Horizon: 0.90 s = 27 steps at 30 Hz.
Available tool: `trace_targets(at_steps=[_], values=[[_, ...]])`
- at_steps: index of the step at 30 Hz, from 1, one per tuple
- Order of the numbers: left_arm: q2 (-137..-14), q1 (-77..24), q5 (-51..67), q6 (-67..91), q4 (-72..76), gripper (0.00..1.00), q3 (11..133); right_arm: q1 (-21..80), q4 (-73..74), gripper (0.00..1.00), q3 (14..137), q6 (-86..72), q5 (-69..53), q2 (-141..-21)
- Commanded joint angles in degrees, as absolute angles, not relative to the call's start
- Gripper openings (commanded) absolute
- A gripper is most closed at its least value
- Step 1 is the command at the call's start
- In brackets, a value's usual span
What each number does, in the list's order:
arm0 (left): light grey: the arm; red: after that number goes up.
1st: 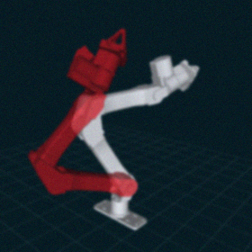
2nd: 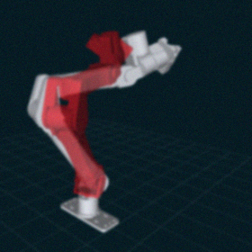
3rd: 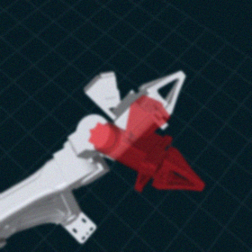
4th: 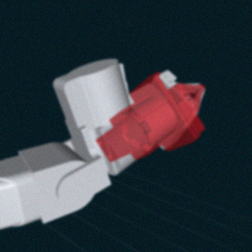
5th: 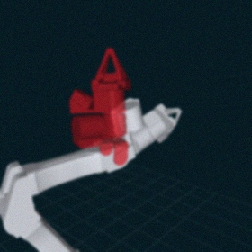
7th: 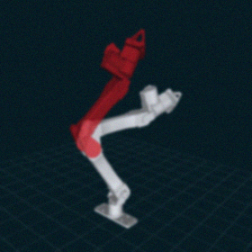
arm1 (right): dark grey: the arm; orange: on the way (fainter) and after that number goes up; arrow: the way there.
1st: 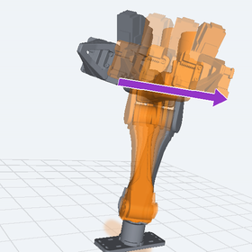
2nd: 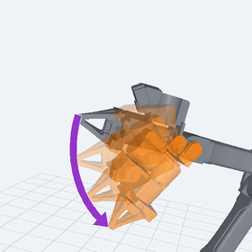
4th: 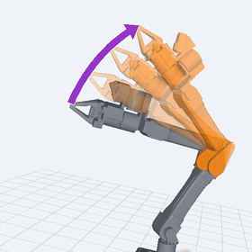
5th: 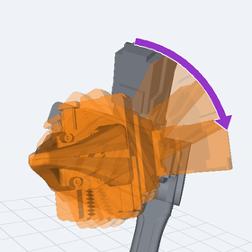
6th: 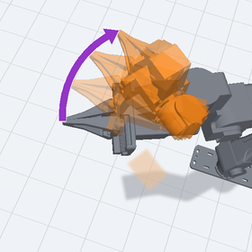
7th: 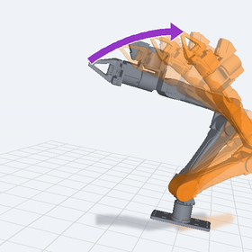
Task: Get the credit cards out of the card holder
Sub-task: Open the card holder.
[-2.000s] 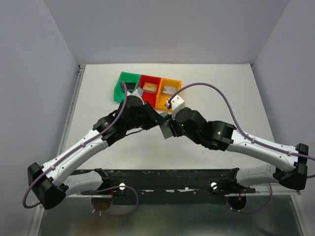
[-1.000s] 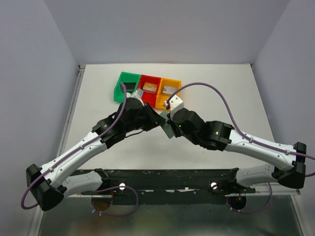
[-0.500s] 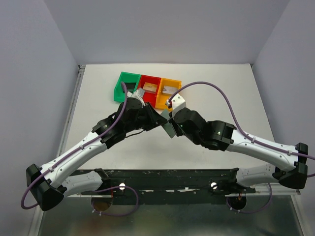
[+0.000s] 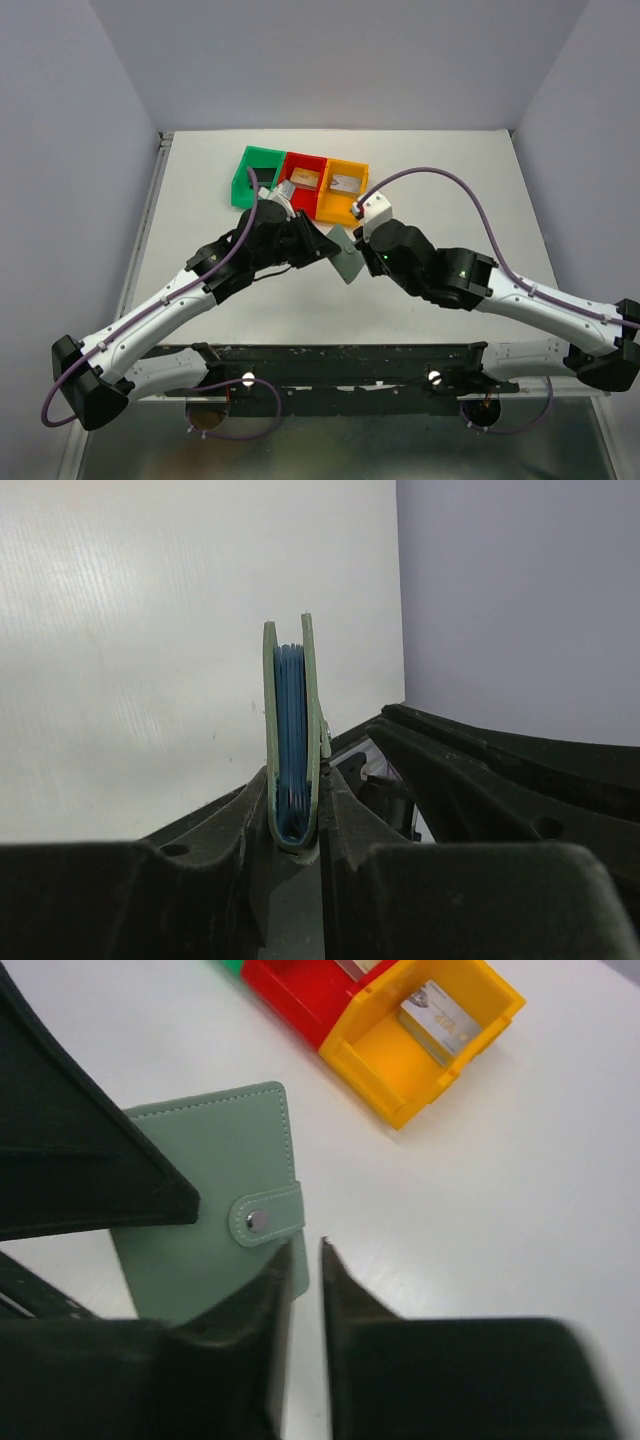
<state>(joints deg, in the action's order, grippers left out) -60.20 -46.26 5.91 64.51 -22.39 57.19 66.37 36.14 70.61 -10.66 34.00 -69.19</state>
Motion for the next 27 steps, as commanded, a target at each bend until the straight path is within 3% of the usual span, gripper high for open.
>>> trace_targets(at_steps=[1,3,6,20,27], values=[[-58.97,-46.58,8.52,63.72,-20.92,0.00,57.39,66.45,29.90,0.35,66.54,-7.04,27.79,-62.77],[-59.41,-46.49,9.31,63.20,-21.53,0.00,58.27,66.53,28.31,0.45,65.05,-5.72,25.94,-61.00],[-59.94,-45.97,11.33,62.67,-22.67,0.00,59.59,66.80,28.30,0.48,64.60,-2.65,23.73,-60.21],[-62.75,-45.26,16.87,62.23,-25.23,0.00,63.90,69.43,30.32,0.48,65.21,-0.70,24.95,-63.01],[-62.75,-45.26,18.02,62.31,-24.52,0.00,63.63,69.35,32.60,0.39,67.06,-1.05,29.08,-65.74]])
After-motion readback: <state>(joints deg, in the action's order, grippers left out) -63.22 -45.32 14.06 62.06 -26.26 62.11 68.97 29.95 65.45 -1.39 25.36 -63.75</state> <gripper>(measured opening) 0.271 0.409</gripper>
